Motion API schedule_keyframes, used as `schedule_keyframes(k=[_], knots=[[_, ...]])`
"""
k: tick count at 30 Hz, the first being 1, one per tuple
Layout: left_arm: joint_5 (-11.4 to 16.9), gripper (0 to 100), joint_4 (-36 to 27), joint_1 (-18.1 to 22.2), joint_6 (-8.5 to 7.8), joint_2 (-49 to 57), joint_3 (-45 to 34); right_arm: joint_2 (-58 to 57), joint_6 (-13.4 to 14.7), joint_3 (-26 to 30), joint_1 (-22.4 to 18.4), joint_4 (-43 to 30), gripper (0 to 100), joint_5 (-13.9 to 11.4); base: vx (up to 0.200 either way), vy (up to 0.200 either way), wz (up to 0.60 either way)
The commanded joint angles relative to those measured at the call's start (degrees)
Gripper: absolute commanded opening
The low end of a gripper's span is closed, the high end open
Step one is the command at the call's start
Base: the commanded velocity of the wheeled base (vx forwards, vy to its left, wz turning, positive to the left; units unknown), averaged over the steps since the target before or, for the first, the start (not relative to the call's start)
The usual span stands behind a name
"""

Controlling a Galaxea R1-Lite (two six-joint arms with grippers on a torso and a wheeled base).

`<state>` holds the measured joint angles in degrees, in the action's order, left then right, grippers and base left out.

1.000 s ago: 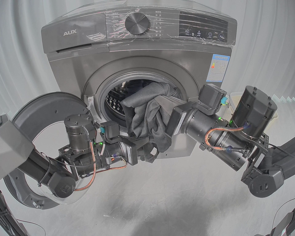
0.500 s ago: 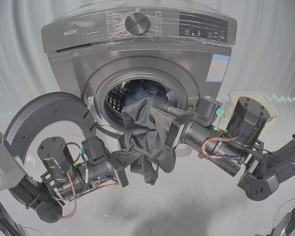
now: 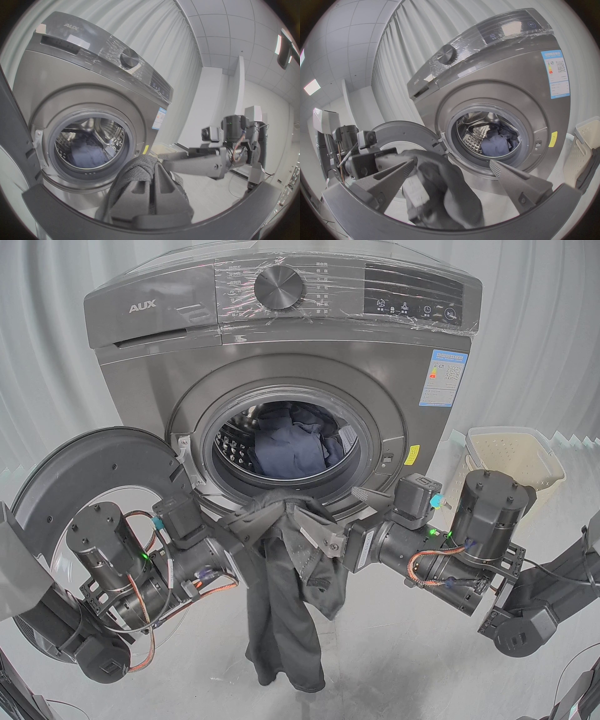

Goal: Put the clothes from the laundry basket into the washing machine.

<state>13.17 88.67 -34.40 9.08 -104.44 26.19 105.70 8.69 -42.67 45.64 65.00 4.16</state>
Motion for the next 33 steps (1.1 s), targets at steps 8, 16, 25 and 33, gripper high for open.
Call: schedule_keyframes(k=[8,16,25,33], knots=[[-2.18,0,0.1,2.15,0.5,-0.15,3.79,-0.06,-0.61,3.56,-3.63,-0.14,100,-0.38,0.0,0.0,0.0],[-2.09,0,0.1,2.32,0.59,0.11,3.96,0.64,-2.98,5.49,-6.27,-0.14,100,-1.96,0.0,0.0,0.0],[-2.0,0,0.1,2.41,0.59,0.02,4.58,4.86,-5.62,8.39,-8.64,-0.05,100,-3.37,0.0,0.0,0.0],[-2.0,0,0.1,2.41,0.59,0.11,5.02,7.59,-5.62,8.3,-7.32,0.65,100,-3.45,0.0,0.0,0.0]])
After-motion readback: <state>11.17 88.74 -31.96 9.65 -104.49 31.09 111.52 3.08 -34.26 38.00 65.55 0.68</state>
